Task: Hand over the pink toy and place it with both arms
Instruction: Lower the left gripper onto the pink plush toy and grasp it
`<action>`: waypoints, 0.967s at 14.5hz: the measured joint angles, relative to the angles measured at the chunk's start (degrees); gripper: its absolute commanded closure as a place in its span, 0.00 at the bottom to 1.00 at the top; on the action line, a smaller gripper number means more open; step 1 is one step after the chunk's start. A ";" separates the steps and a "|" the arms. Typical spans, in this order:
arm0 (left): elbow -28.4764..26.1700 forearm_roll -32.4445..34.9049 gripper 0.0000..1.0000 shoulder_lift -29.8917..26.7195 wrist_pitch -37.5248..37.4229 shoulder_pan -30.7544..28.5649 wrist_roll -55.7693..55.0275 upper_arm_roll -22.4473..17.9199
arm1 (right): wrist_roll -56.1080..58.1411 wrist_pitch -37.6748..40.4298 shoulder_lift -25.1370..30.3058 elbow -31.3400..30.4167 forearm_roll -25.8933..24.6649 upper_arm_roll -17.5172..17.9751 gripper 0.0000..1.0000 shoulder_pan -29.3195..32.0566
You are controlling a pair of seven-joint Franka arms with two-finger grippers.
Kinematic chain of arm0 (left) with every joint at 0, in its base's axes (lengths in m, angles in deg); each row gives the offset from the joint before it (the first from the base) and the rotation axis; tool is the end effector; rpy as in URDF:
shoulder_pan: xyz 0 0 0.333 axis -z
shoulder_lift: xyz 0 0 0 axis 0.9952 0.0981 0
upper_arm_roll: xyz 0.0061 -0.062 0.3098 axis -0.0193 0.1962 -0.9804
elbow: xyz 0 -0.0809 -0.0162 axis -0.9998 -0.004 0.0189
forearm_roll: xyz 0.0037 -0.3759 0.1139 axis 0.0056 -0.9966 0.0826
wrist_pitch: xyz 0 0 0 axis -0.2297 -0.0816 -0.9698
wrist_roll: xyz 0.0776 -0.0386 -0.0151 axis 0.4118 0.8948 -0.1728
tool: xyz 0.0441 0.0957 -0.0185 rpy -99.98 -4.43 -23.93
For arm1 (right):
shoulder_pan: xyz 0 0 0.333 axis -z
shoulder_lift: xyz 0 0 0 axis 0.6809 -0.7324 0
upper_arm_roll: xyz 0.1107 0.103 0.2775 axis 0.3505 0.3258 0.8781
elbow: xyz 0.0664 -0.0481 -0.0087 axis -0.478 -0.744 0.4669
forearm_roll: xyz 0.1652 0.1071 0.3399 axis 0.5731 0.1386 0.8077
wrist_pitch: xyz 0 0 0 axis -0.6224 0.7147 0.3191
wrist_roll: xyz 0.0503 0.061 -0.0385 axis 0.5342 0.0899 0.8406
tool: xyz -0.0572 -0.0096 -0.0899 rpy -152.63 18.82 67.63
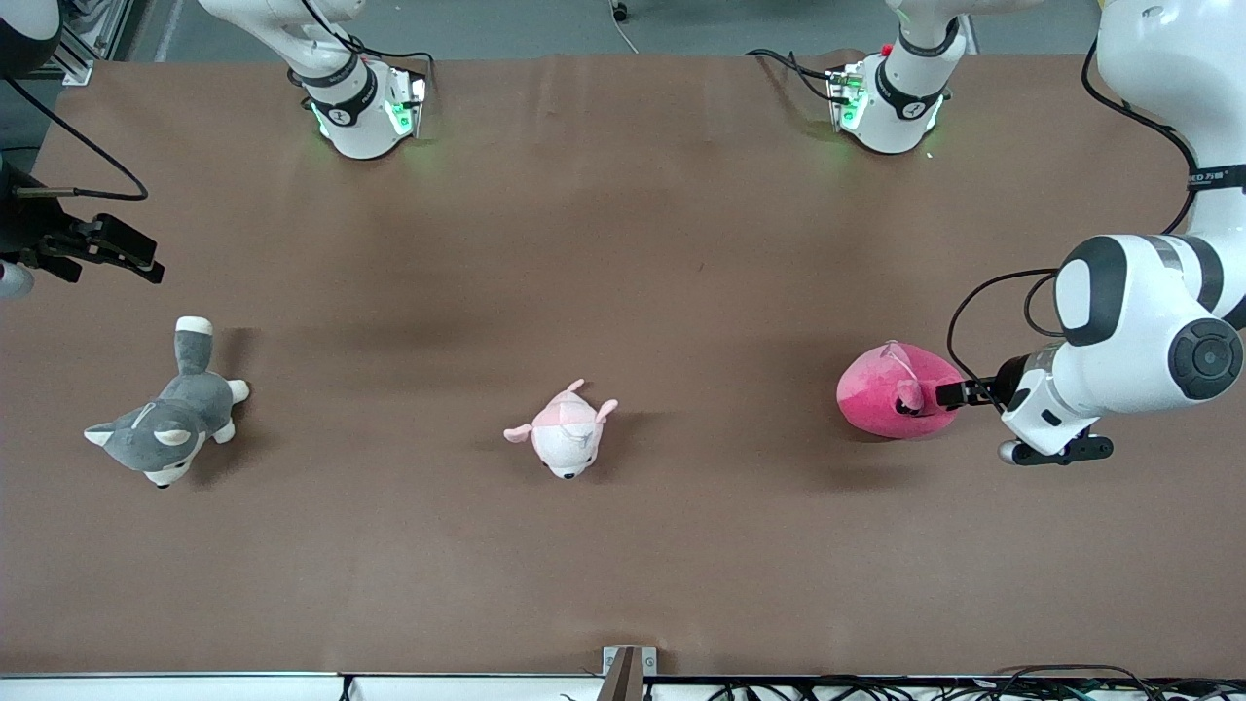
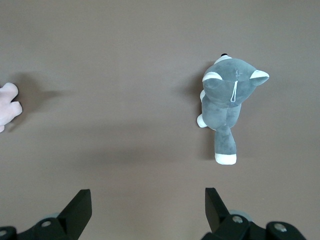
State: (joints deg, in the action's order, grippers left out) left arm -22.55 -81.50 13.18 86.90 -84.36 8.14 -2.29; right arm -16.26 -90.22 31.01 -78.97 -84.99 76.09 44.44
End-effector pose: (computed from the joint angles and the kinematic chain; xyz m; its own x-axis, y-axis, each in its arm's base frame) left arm 0.6476 -0.0373 0.3402 0.9835 0.0818 -0.1612 0.0927 -0.9938 0.0612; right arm 0.5459 -0.0263 0.6031 0.9995 -0.0292 0.0087 -0.0292 -0.9996 -0.0028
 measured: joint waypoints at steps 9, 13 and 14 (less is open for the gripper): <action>-2.45 -0.03 1.00 -0.19 2.29 0.43 -7.46 1.78 | 0.00 0.13 -0.02 0.00 -0.02 -0.04 0.00 0.00; -2.09 -0.03 1.00 -1.07 2.57 0.80 -10.96 2.76 | 0.00 0.19 -0.02 0.00 -0.02 0.05 0.00 -0.05; -1.68 -0.03 1.00 -1.54 2.57 0.80 -11.90 3.35 | 0.00 0.19 -0.02 0.00 -0.02 0.07 0.00 -0.07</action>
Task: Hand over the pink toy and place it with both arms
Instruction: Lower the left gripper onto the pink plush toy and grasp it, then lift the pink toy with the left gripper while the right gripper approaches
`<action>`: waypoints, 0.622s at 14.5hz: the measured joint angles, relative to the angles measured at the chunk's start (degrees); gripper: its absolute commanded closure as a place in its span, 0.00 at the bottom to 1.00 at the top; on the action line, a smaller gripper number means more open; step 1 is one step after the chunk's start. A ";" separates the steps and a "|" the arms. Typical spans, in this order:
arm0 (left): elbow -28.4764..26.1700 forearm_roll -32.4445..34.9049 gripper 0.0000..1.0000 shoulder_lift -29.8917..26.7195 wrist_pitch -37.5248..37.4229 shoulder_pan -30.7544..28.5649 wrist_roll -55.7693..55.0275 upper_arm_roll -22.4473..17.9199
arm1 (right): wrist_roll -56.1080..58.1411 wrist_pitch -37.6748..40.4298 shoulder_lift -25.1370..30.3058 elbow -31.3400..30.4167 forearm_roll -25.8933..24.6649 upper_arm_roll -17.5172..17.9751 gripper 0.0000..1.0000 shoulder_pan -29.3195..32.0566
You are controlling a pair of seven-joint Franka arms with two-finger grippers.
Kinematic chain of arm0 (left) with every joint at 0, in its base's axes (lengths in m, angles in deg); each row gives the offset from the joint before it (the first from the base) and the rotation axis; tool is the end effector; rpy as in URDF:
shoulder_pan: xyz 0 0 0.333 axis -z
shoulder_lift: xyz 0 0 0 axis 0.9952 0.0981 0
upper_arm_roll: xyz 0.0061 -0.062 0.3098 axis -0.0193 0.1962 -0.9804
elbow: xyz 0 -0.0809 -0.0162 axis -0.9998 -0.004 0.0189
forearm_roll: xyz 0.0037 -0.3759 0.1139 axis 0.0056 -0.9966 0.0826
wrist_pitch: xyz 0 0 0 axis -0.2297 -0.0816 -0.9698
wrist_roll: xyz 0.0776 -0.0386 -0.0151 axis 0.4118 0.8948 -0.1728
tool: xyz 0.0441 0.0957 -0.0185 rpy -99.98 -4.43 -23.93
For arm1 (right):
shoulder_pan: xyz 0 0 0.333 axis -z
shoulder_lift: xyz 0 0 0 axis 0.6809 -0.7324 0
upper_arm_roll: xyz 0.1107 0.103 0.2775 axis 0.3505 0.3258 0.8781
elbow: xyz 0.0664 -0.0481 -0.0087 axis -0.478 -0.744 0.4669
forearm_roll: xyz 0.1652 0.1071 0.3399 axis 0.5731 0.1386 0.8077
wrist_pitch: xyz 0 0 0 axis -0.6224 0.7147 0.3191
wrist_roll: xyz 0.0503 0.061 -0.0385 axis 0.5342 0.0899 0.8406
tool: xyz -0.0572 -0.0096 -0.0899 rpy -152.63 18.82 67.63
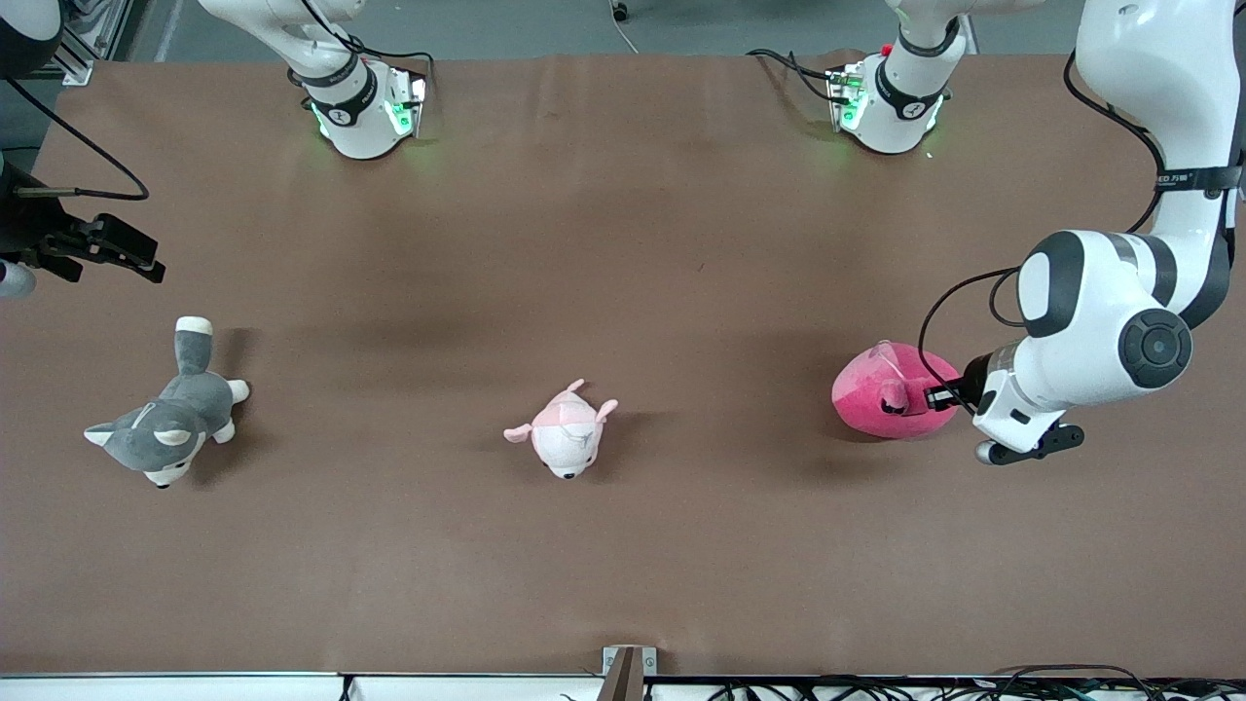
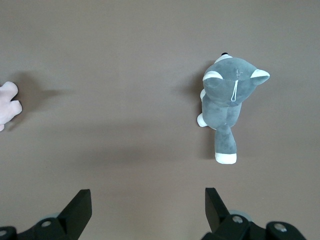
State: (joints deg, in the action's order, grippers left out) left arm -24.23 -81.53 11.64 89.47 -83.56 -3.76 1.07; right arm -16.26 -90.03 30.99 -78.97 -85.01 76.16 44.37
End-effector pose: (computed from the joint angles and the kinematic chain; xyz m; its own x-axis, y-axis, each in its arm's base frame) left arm 0.6414 -0.0805 0.3490 0.9660 0.2198 -0.1363 0.2297 -0.9714 0.0609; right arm 0.5457 -0.0250 0.6026 0.9996 -0.0268 0.0051 -0.0267 -0.9996 -0.0024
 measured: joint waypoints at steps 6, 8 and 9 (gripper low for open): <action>3.73 -0.04 1.00 -4.47 -0.18 0.08 -8.74 6.54 | 0.00 0.01 -0.18 0.03 0.01 0.09 0.00 -0.26; 5.36 -0.08 1.00 -6.06 -0.59 0.13 -13.16 9.97 | -0.89 0.00 -0.97 0.38 0.01 0.18 0.00 -1.53; 6.42 -0.09 1.00 -6.58 -0.71 0.14 -16.03 12.16 | -1.58 -0.05 -1.66 0.67 0.05 0.25 0.00 -2.29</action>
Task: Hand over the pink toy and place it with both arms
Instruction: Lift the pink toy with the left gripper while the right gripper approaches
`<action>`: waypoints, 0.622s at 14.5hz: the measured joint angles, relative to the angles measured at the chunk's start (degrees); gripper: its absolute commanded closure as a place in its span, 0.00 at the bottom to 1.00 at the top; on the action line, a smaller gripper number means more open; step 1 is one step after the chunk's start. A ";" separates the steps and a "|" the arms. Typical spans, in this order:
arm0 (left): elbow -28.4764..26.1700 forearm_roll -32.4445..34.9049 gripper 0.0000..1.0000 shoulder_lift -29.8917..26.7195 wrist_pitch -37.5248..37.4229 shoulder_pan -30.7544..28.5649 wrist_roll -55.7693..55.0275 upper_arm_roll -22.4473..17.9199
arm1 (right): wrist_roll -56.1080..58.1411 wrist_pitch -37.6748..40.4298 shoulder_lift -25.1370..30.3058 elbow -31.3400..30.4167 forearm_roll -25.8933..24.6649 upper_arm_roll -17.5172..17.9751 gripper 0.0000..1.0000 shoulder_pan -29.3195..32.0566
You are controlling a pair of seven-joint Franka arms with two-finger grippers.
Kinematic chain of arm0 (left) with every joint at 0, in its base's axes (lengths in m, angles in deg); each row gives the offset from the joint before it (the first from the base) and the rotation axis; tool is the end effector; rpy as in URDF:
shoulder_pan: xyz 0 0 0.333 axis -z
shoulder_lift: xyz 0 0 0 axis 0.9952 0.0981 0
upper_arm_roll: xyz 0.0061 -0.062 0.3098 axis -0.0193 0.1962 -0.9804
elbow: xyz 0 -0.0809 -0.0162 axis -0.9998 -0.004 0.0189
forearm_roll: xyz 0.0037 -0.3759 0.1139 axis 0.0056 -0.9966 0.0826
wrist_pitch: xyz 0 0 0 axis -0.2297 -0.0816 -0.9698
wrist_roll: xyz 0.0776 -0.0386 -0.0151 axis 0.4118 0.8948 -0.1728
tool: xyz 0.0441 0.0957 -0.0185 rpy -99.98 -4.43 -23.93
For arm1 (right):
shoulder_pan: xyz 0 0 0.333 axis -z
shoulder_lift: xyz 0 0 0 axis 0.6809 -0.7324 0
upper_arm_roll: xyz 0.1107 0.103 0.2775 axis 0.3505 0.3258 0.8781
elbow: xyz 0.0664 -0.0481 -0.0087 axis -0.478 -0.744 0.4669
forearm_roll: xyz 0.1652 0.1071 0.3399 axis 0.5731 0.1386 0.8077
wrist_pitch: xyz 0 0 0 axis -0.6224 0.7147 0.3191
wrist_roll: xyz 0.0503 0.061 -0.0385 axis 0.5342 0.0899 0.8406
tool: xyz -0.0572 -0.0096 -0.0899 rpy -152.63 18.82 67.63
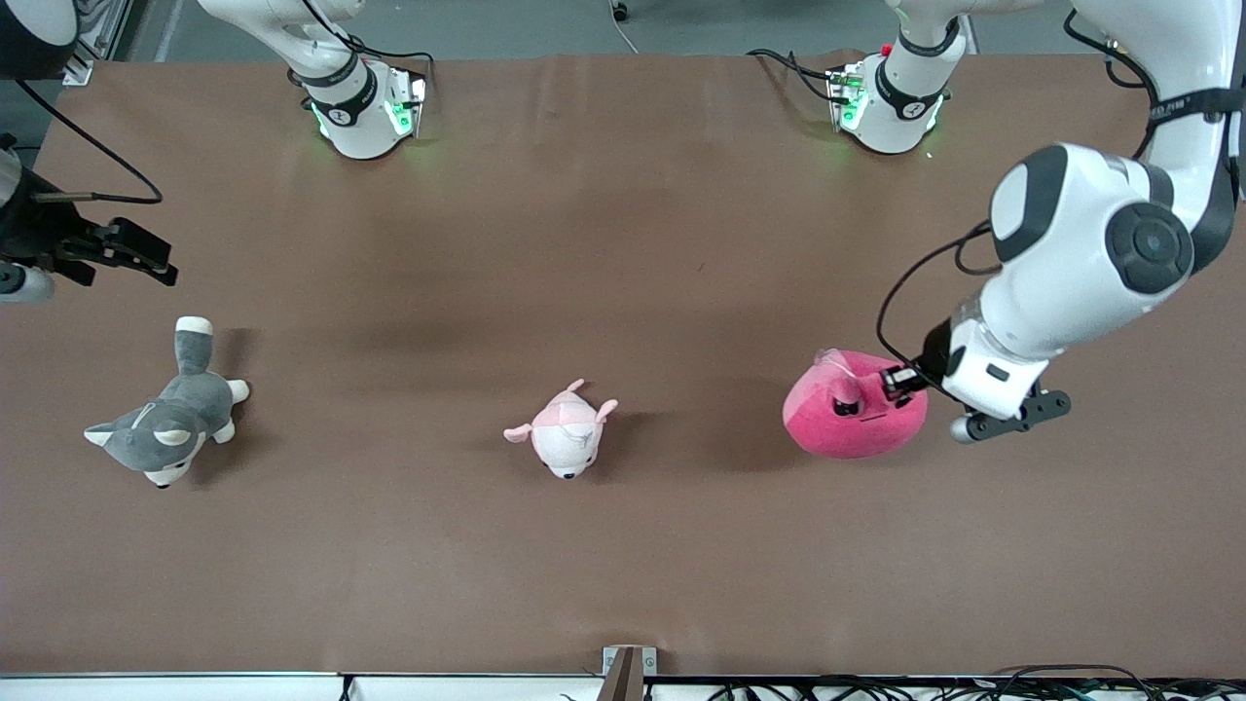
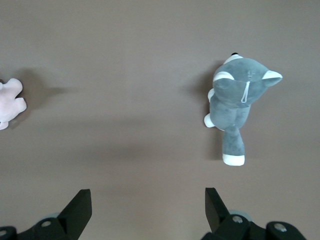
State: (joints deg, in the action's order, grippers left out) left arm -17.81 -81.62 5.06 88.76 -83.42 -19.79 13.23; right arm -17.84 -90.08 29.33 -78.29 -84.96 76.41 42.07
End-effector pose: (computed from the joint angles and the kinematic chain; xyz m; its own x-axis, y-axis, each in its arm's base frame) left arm 0.6232 -0.2041 0.4833 0.9559 0.2937 0.0070 0.2870 -0.9386 0.1916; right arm 0.5546 -0.0004 0.5924 0.9999 -0.0099 -0.0112 -0.0099 -0.9999 -0.0027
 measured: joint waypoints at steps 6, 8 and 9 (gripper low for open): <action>4.81 -0.01 1.00 -0.44 -0.28 1.35 -15.62 13.02 | -4.16 -1.82 -5.15 2.89 1.44 0.29 0.16 -4.61; 5.53 -0.01 1.00 -0.42 -0.27 3.69 -19.22 14.81 | -4.45 -1.90 -6.29 4.18 4.42 0.33 0.22 -5.42; 6.25 -0.01 1.00 -0.35 -0.27 5.39 -21.30 14.94 | -4.48 -1.94 -6.70 4.90 6.90 0.33 0.22 -5.56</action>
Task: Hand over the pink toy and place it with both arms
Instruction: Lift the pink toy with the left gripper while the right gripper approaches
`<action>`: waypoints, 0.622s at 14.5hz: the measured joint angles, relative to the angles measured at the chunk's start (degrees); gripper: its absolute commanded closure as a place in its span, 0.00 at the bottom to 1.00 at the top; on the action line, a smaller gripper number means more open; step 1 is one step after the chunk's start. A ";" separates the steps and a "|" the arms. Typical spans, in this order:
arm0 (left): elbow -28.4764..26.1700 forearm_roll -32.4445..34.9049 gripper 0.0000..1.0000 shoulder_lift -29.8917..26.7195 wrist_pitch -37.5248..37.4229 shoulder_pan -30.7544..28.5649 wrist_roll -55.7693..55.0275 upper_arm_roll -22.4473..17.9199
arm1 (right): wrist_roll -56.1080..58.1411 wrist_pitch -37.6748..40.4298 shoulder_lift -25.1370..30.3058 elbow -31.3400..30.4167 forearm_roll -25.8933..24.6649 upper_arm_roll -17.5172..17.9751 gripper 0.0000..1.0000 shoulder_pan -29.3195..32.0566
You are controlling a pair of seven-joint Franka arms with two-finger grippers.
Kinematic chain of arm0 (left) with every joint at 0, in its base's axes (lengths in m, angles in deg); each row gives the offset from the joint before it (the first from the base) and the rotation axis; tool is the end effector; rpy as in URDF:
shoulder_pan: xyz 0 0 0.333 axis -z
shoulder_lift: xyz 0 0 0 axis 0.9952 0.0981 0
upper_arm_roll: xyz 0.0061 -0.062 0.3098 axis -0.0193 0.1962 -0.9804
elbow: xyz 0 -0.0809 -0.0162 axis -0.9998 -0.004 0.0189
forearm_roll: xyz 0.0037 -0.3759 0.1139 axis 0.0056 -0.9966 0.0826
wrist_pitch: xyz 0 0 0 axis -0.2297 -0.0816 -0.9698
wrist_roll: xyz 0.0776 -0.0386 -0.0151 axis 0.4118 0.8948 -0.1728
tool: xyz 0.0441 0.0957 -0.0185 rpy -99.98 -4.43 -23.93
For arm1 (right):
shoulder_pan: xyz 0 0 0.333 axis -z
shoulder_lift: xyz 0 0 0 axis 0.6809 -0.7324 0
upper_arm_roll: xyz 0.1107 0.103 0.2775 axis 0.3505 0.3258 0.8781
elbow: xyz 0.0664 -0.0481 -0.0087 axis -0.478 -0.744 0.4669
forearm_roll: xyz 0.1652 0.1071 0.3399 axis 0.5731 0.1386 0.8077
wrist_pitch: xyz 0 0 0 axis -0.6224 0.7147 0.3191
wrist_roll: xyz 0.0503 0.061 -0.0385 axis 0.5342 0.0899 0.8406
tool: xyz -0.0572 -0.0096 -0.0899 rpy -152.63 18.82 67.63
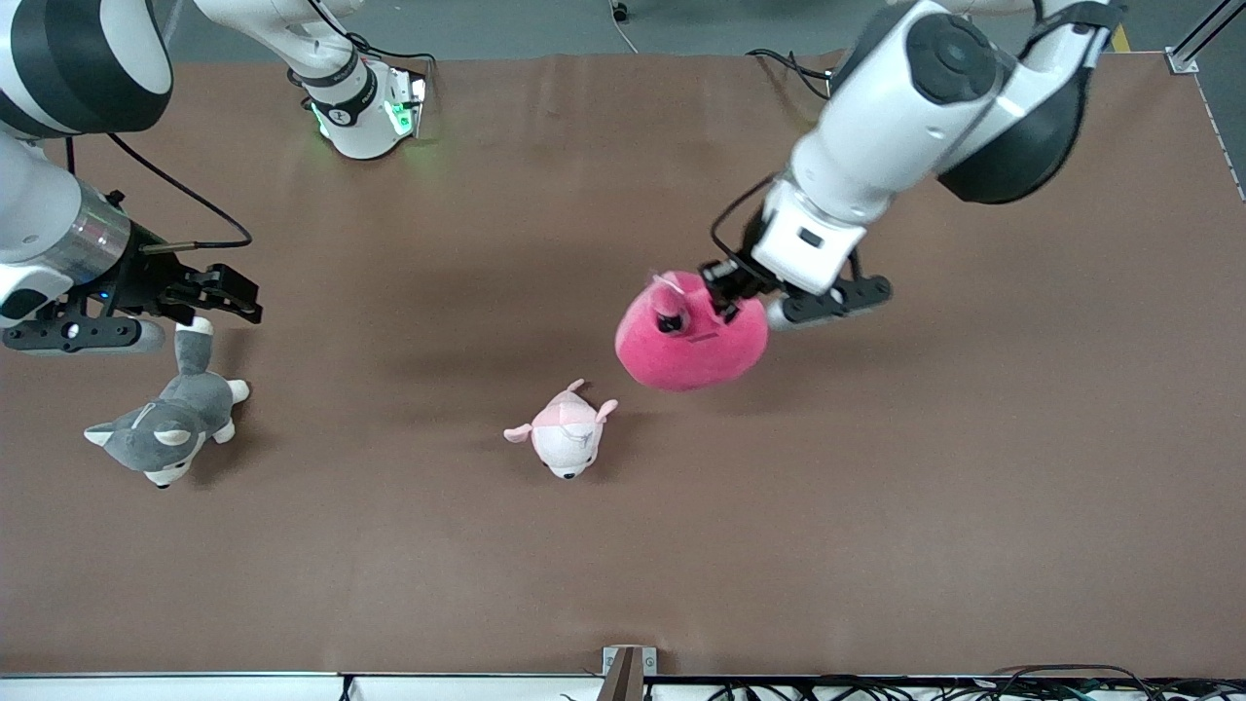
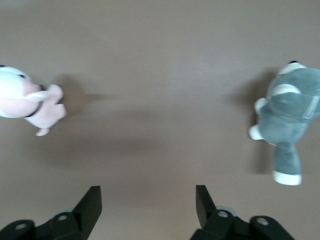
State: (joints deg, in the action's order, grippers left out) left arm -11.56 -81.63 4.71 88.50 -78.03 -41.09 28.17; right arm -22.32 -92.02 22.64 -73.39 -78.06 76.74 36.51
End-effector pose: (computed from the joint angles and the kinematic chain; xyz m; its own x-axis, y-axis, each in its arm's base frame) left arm 0.5317 -0.3901 0.5597 0.9474 0.3176 -0.0404 0.3128 -0.8912 0.3285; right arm 0.5885 0.0723 0.5698 0.9998 0.0026 -0.0198 0.0002 -0.9928 -0.1196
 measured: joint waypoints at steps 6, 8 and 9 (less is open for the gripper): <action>3.59 0.00 1.00 3.29 4.58 7.81 -6.42 -0.09 | -5.81 -3.94 -0.68 1.54 7.42 0.09 0.29 -3.86; 3.72 0.00 1.00 4.88 8.21 9.73 -7.33 -0.10 | -9.89 -5.86 -1.12 1.54 7.45 0.16 0.29 -6.59; 3.79 0.00 1.00 5.66 9.73 10.55 -7.86 -0.11 | -11.26 -6.25 -1.25 1.55 7.52 0.19 0.29 -7.60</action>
State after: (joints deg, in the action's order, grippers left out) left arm -7.76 -81.63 10.37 98.23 -67.48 -48.95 28.06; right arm -33.57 -98.27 21.38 -71.84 -70.54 76.93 28.91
